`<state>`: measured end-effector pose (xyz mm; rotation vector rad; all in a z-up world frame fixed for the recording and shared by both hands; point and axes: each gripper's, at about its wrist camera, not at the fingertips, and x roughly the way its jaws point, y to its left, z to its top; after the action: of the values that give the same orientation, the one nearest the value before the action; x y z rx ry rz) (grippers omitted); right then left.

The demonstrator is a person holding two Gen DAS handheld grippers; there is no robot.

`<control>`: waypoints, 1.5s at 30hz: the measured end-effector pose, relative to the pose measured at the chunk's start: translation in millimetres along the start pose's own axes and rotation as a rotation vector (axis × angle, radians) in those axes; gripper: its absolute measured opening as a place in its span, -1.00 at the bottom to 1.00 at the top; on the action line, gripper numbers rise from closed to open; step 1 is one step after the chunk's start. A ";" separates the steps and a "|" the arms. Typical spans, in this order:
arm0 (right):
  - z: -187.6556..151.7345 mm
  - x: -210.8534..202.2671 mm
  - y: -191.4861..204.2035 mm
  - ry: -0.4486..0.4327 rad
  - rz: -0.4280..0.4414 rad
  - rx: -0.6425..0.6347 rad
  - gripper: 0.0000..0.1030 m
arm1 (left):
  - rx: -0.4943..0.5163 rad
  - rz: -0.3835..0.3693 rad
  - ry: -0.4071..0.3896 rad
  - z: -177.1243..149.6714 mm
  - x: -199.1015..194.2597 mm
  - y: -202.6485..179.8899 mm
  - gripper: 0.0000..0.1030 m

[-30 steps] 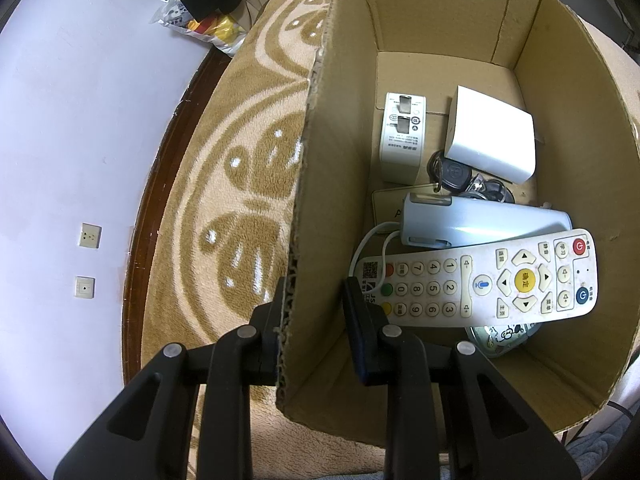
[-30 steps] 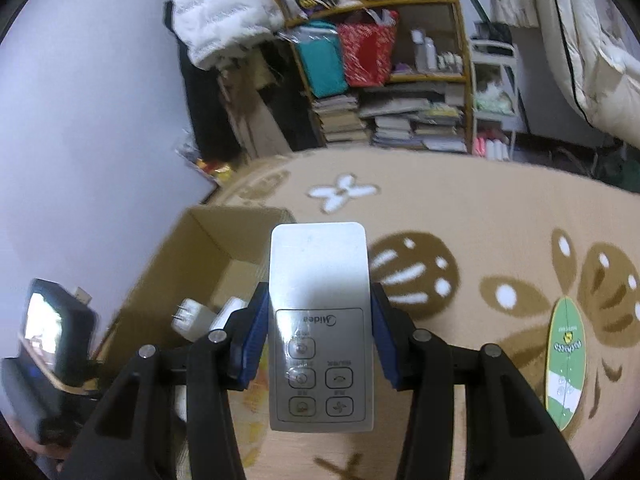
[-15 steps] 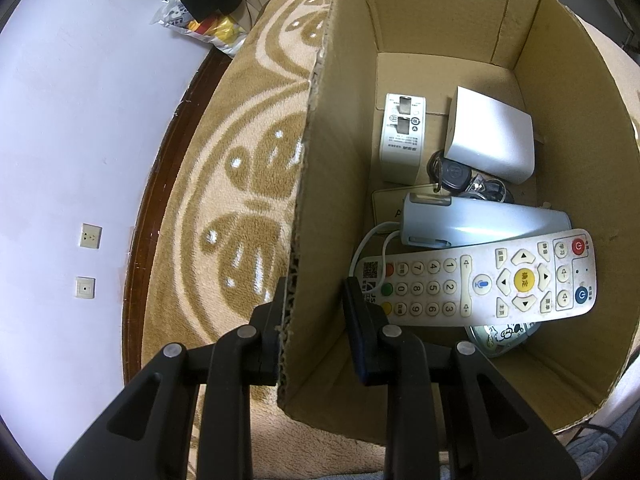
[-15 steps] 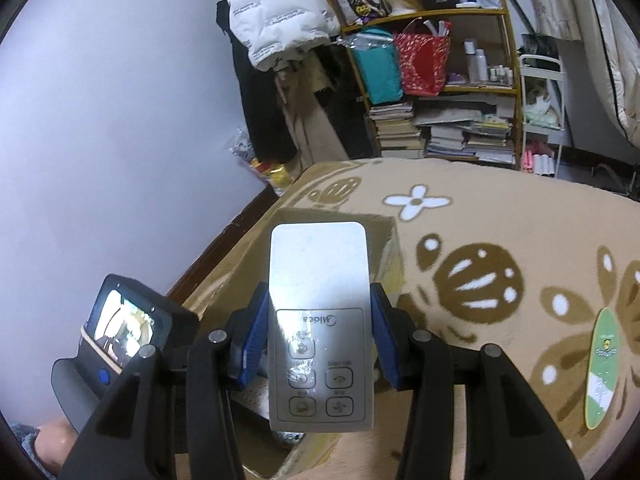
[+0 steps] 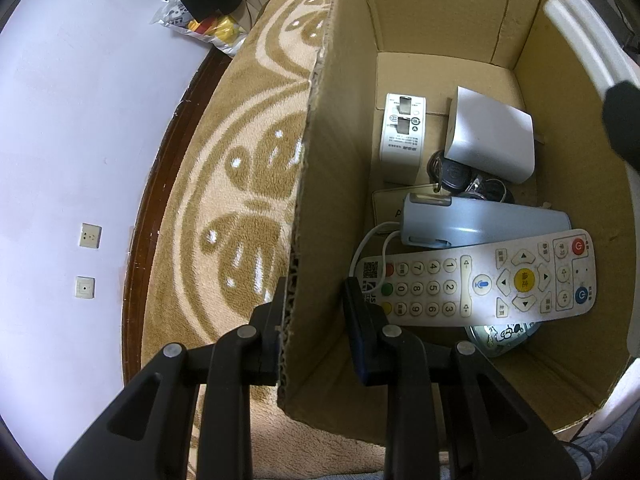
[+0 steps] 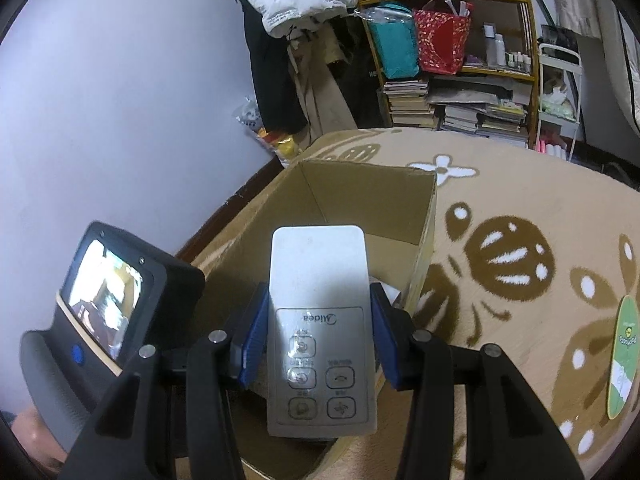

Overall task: Organize rigid objects
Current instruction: 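Carry the Midea remote into the box and release it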

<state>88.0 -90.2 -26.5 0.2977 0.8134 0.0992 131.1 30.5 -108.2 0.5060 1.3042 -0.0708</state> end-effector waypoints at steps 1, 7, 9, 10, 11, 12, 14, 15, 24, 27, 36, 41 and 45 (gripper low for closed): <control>-0.8 0.5 0.1 0.000 -0.002 -0.001 -0.02 | 0.001 0.002 0.000 0.1 0.1 0.7 -0.51; -3.2 4.9 0.8 0.014 0.002 0.008 -0.02 | 0.002 0.003 0.000 0.2 0.4 -1.7 -0.51; -4.1 7.0 0.8 0.023 0.001 0.007 -0.02 | 0.001 0.003 0.000 0.2 0.4 -1.4 -0.51; -4.6 8.0 0.8 0.028 0.000 0.006 -0.02 | 0.001 0.003 0.000 0.2 0.4 -1.6 -0.51; -5.4 9.0 1.0 0.032 0.001 0.004 -0.02 | 0.001 0.002 0.000 0.2 0.4 -1.8 -0.51; -5.9 9.5 1.1 0.034 0.003 0.002 -0.02 | 0.001 0.002 0.000 0.2 0.4 -1.8 -0.51; -5.9 7.9 1.5 0.024 -0.002 -0.001 -0.02 | 0.001 0.001 0.000 0.2 0.4 -1.8 -0.51; -5.3 6.7 2.2 0.019 -0.004 -0.005 -0.02 | 0.001 0.001 0.000 0.2 0.5 -2.0 -0.51; 8.4 -13.8 -16.4 -0.036 -0.093 -0.004 0.58 | 0.004 0.002 0.001 0.1 4.5 -3.6 -0.50; 14.2 -22.0 -35.8 -0.061 -0.153 0.019 0.82 | 0.004 0.003 0.001 0.1 4.0 -3.6 -0.50; 18.9 -29.4 -113.3 -0.053 -0.386 0.124 1.00 | 0.004 0.001 0.002 0.6 4.5 -3.5 -0.50; 9.9 -31.2 -158.2 -0.033 -0.464 0.208 1.00 | 0.003 0.000 0.003 0.6 4.6 -3.2 -0.50; 3.3 -33.0 -187.3 -0.035 -0.502 0.280 1.00 | 0.004 0.000 0.003 0.7 4.5 -3.5 -0.50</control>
<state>62.8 -276.2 -57.2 0.3488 0.8463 -0.4925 131.9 28.1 -113.4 0.5093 1.3070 -0.0725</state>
